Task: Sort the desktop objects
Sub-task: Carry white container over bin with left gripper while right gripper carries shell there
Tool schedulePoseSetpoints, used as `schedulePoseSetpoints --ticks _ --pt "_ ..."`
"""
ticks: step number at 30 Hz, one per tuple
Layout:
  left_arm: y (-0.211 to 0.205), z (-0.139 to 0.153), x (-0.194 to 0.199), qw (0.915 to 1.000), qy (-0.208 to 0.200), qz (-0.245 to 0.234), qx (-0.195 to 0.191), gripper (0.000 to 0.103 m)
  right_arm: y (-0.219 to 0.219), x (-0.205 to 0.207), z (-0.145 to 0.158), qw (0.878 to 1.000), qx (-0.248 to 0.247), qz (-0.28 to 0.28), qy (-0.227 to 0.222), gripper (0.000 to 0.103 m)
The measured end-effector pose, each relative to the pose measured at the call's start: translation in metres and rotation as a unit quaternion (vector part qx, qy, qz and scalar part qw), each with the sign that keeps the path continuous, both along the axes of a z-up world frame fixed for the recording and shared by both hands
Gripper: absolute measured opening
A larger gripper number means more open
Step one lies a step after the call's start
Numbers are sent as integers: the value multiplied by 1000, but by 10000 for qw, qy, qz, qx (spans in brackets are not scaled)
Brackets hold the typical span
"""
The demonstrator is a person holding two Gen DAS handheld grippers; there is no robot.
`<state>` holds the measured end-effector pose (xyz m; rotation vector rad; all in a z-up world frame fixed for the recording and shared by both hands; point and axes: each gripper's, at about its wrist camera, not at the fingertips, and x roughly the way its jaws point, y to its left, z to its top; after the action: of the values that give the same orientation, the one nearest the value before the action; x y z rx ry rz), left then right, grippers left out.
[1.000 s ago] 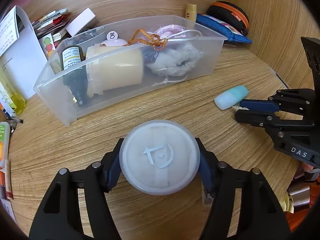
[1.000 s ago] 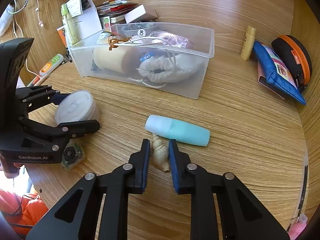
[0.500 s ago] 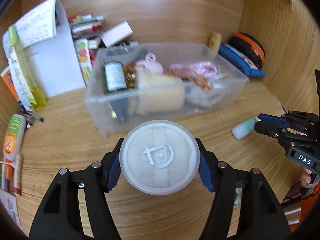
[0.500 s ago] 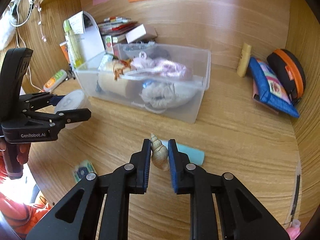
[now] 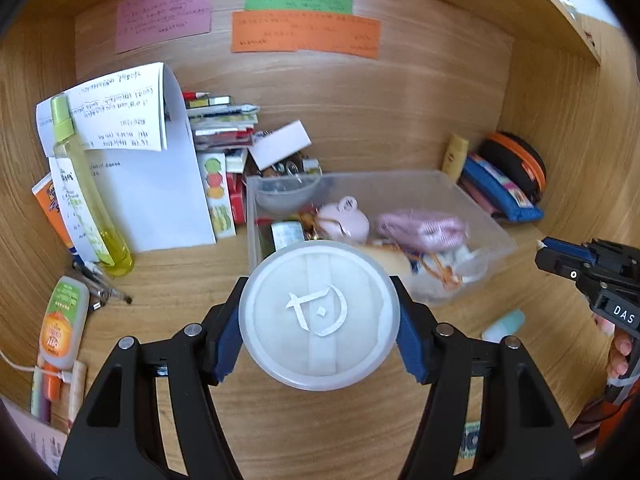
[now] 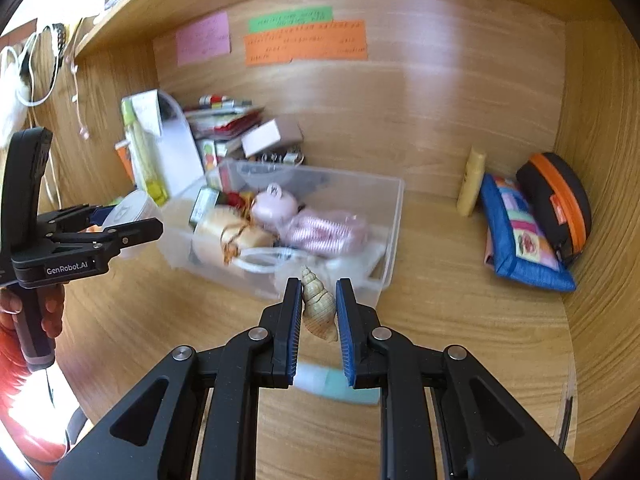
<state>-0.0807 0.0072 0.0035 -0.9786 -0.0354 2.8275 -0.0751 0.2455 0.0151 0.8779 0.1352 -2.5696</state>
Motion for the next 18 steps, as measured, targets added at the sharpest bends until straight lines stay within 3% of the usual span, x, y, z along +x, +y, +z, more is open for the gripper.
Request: schedulePoseSetpoints --ticks 18 --pt "-8 25 -65 9982 418 222 381 65 -31 -60 28 9995 -40 157 277 15"
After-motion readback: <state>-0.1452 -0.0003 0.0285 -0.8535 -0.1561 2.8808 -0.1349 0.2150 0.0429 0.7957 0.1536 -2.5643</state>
